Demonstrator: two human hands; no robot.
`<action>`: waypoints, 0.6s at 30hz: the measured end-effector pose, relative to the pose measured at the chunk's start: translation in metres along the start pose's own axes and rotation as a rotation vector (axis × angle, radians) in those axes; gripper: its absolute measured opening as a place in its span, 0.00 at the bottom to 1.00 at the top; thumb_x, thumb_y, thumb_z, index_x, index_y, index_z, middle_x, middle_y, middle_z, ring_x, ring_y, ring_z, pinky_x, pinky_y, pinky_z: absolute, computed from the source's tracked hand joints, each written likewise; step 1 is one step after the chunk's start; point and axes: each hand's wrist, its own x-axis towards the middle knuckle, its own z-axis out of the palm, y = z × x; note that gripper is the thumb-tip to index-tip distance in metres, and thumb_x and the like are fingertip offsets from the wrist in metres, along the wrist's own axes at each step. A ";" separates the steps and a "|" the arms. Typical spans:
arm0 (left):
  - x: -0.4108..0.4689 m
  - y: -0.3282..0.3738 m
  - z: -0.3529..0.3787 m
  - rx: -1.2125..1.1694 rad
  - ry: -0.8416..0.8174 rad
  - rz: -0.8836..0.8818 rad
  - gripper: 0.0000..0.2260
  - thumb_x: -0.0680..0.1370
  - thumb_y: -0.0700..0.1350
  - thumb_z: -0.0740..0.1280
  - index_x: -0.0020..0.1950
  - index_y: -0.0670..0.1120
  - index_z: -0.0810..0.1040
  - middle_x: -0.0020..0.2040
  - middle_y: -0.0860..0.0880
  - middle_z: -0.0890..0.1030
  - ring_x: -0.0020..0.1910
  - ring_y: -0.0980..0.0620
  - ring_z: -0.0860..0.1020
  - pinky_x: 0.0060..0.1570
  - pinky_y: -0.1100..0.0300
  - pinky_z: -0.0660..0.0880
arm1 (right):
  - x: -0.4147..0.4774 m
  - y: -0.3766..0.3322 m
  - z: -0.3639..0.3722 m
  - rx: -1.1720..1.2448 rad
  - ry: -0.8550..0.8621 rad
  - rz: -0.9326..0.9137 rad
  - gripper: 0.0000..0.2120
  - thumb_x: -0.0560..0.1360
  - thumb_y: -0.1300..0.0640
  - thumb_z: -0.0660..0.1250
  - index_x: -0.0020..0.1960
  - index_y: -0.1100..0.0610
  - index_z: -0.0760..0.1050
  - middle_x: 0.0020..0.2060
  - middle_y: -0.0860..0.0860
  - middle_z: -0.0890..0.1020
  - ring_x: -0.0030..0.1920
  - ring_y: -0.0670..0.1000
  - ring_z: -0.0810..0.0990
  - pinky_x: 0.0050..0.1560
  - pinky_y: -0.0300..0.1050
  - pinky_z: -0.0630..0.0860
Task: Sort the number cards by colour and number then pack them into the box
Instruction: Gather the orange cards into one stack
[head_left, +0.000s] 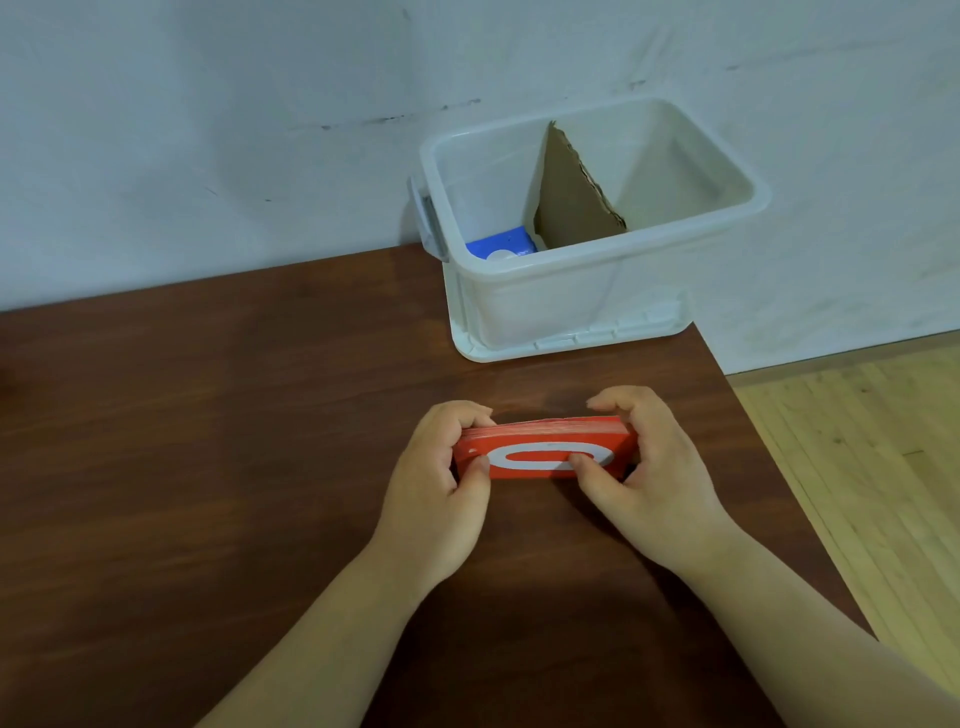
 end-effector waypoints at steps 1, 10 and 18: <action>0.000 0.002 0.000 -0.026 -0.004 -0.028 0.20 0.78 0.35 0.68 0.59 0.60 0.73 0.59 0.62 0.76 0.62 0.64 0.74 0.57 0.72 0.73 | 0.000 0.000 0.000 0.002 0.000 0.016 0.30 0.72 0.51 0.77 0.66 0.39 0.65 0.59 0.36 0.71 0.59 0.33 0.73 0.50 0.26 0.75; -0.004 0.000 0.004 0.079 -0.101 0.031 0.24 0.81 0.38 0.66 0.68 0.63 0.66 0.62 0.65 0.71 0.63 0.67 0.72 0.56 0.76 0.72 | -0.002 -0.002 -0.002 -0.013 -0.090 -0.043 0.29 0.78 0.48 0.70 0.73 0.39 0.61 0.62 0.35 0.70 0.61 0.37 0.74 0.56 0.32 0.75; -0.005 0.007 -0.012 0.143 -0.241 -0.033 0.23 0.83 0.42 0.65 0.73 0.62 0.64 0.67 0.62 0.70 0.65 0.63 0.72 0.59 0.75 0.70 | -0.007 -0.019 -0.017 -0.116 -0.278 0.059 0.12 0.81 0.43 0.60 0.61 0.39 0.59 0.56 0.41 0.74 0.53 0.42 0.79 0.48 0.33 0.78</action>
